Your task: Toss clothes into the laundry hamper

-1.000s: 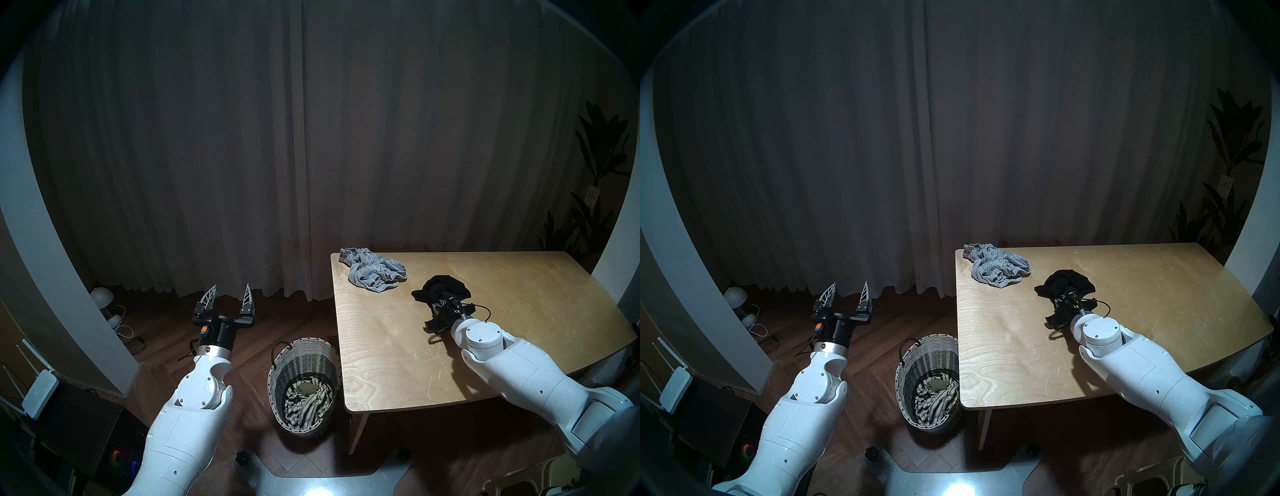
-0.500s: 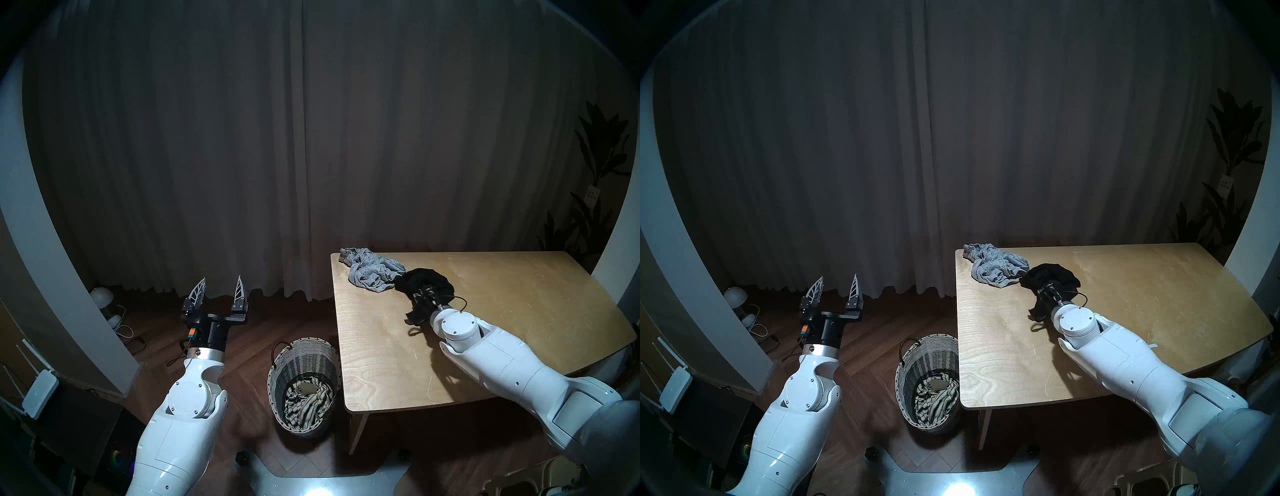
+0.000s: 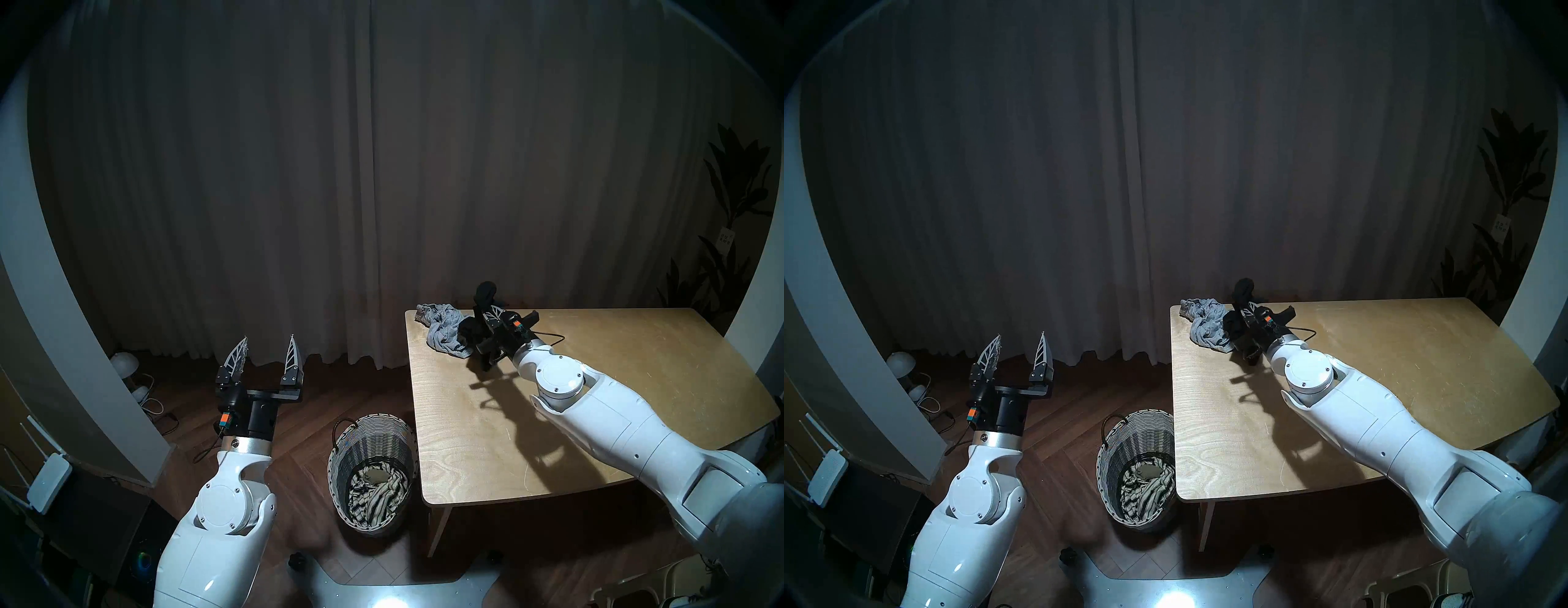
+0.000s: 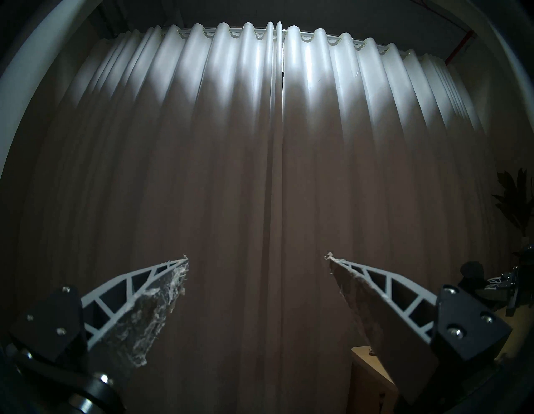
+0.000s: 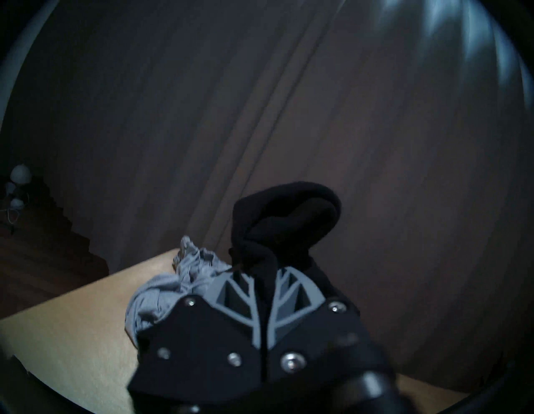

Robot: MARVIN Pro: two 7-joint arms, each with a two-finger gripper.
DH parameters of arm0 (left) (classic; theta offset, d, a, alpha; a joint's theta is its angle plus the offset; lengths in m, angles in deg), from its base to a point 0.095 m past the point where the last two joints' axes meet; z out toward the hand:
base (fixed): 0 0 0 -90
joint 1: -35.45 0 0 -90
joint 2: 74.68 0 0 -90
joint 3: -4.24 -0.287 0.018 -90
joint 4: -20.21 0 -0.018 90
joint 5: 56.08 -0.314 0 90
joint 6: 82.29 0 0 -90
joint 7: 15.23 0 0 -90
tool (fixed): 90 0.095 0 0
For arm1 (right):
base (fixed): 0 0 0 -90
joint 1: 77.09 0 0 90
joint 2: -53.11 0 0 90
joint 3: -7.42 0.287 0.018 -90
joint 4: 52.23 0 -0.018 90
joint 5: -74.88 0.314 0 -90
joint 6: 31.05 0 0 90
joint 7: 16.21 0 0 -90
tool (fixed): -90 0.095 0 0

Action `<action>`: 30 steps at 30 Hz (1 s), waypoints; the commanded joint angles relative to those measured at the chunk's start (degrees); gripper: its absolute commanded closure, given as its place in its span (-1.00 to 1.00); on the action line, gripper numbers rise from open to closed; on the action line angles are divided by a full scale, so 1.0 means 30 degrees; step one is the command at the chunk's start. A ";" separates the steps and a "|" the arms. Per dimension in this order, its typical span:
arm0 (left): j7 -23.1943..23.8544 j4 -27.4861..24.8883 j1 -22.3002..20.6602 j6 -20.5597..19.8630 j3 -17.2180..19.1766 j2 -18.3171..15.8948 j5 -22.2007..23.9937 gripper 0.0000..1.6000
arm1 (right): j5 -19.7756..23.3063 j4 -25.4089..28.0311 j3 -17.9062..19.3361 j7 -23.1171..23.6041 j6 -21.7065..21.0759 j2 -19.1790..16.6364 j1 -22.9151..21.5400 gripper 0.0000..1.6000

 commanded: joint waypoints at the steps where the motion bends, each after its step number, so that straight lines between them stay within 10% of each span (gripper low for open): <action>1: 0.0139 -0.2202 0.1348 -0.1005 0.0076 -0.0430 0.0278 -1.00 | 0.0371 0.2225 0.0551 0.0244 0.2165 -0.1820 0.1391 1.00; 30: -0.0614 -0.4707 0.2706 -0.5122 0.1458 -0.1173 0.1211 -1.00 | -0.3083 -0.8935 -0.2823 0.0372 -0.1756 0.4500 -0.3265 1.00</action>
